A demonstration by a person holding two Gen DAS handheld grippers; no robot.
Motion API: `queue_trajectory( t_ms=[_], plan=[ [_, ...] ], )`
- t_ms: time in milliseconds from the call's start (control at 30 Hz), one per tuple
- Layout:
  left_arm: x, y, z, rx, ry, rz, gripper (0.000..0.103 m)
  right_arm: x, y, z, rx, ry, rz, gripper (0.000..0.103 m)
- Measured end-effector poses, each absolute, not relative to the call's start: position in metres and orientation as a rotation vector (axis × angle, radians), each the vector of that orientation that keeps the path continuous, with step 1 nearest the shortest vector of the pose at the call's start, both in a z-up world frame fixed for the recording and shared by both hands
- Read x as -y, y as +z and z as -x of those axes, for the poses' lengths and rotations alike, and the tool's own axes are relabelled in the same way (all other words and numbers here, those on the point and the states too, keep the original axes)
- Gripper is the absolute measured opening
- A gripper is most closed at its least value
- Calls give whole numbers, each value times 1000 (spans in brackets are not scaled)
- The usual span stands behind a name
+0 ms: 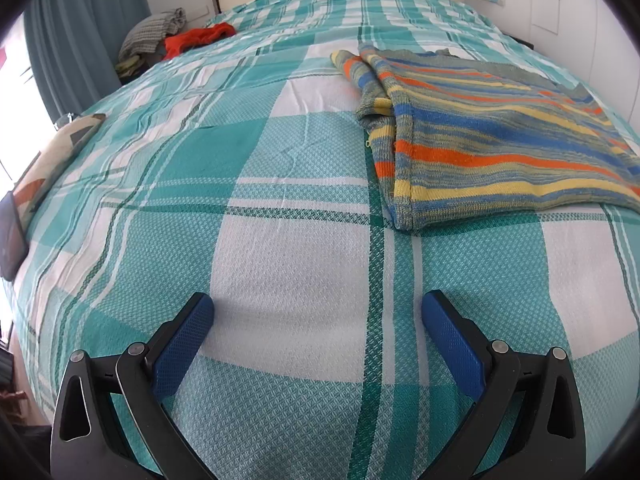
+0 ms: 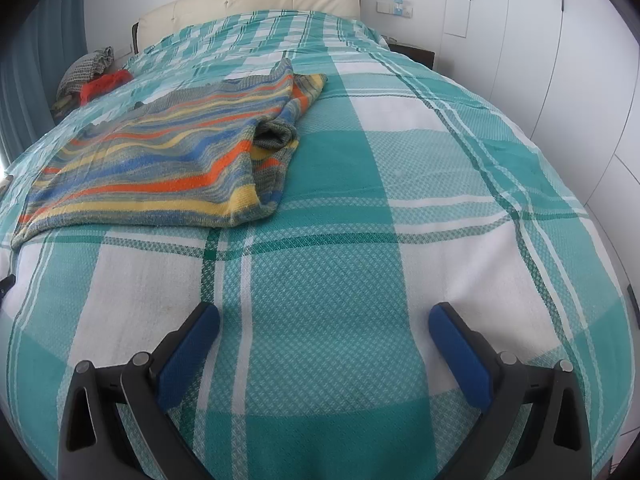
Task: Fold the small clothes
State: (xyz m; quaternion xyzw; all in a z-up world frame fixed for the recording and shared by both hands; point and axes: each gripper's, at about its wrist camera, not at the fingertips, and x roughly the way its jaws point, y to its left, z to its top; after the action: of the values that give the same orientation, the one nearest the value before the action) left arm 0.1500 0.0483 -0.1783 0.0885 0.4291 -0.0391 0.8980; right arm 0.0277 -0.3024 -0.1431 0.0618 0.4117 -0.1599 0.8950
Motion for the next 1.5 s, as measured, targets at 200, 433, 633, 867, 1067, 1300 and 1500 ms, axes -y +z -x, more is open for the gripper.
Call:
queue_trajectory(
  t_ms=[200,433,633,867,1067,1300,1500],
  plan=[
    [-48,-178,-150,-887,-81,-182,102,303,-143,-28,-856,-335,-122,103],
    [-49,-178,-149,-879,-83,-177,102,303,-143,-30,-859,-342,-109,103],
    [-49,-178,-149,-878,-83,-177,102,303,-143,-30,-860,-342,-109,103],
    [-49,-174,-145,-877,-81,-181,102,303,-143,-30,-856,-342,-109,103],
    [-42,-143,-120,-955,-161,-102,101,306,-138,-30,-896,-318,-130,103],
    [98,-101,-103,-805,-580,-247,102,357,-81,-81,-912,-119,-245,103],
    [237,-128,-102,-739,-824,-494,101,410,-87,-200,-1047,83,-475,73]
  ],
)
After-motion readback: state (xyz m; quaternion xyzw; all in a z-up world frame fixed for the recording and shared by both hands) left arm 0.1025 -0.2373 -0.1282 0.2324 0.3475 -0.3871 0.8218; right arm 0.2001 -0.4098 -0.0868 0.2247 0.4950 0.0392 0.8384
